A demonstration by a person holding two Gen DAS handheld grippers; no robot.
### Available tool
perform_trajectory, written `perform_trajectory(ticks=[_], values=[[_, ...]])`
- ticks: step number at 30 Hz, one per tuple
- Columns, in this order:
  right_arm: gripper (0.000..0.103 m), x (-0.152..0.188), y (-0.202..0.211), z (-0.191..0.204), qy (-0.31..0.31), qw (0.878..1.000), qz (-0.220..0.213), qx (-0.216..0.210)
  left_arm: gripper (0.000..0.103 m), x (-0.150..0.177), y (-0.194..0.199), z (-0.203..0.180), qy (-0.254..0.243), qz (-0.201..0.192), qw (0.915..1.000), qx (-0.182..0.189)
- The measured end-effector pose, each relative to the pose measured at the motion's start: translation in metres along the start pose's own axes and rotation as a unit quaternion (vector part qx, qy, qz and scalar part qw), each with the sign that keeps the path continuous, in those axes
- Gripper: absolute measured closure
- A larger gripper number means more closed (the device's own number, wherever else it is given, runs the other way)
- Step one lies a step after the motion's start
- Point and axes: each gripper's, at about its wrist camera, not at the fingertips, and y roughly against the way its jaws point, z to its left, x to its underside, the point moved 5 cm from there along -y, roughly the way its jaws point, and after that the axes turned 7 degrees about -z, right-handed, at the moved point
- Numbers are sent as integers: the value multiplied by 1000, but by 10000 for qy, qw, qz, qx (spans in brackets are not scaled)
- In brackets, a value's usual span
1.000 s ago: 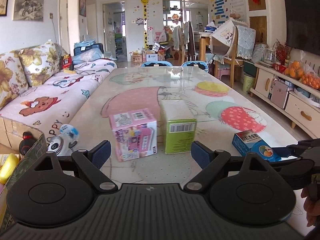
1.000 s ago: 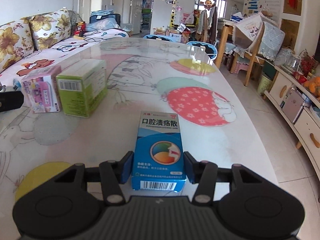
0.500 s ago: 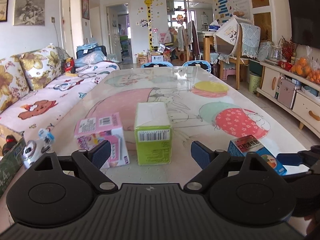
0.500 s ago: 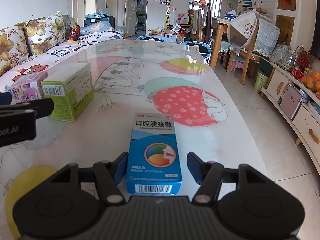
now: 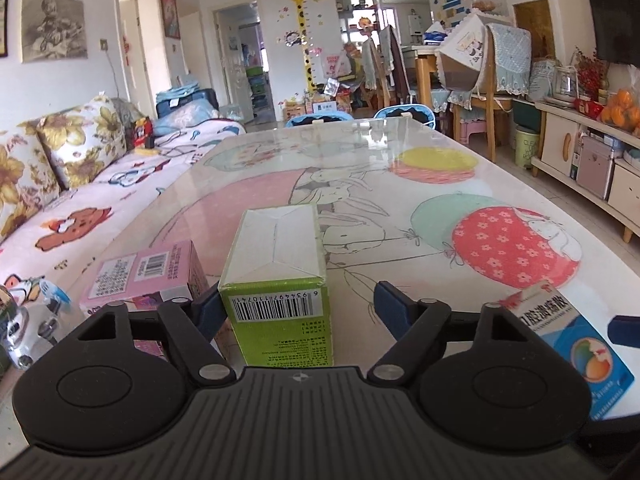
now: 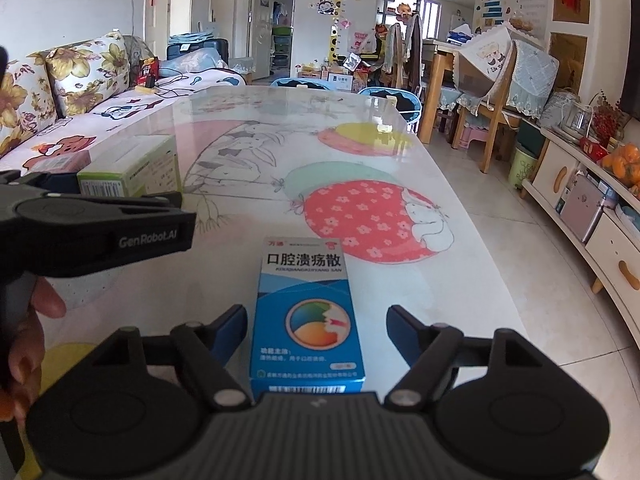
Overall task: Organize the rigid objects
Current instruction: 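Grasp the green-white box with the left tool while the right tool holds the medicine box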
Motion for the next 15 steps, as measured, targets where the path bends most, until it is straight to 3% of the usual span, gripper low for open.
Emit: perform_trajectory(ticks=[5, 7, 11, 15], values=[[24, -3, -1, 5, 51, 10000, -76, -19, 19, -5, -13, 7, 88, 77, 9999, -41], [23, -5, -3, 7, 58, 9999, -104, -24, 37, -6, -17, 8, 85, 126, 9999, -46], [24, -5, -10, 11, 27, 10000, -41, -85, 40, -5, -21, 11, 189, 210, 9996, -2], [38, -5, -14, 12, -28, 10000, 45, -81, 40, -2, -14, 10, 118, 193, 9997, -19]])
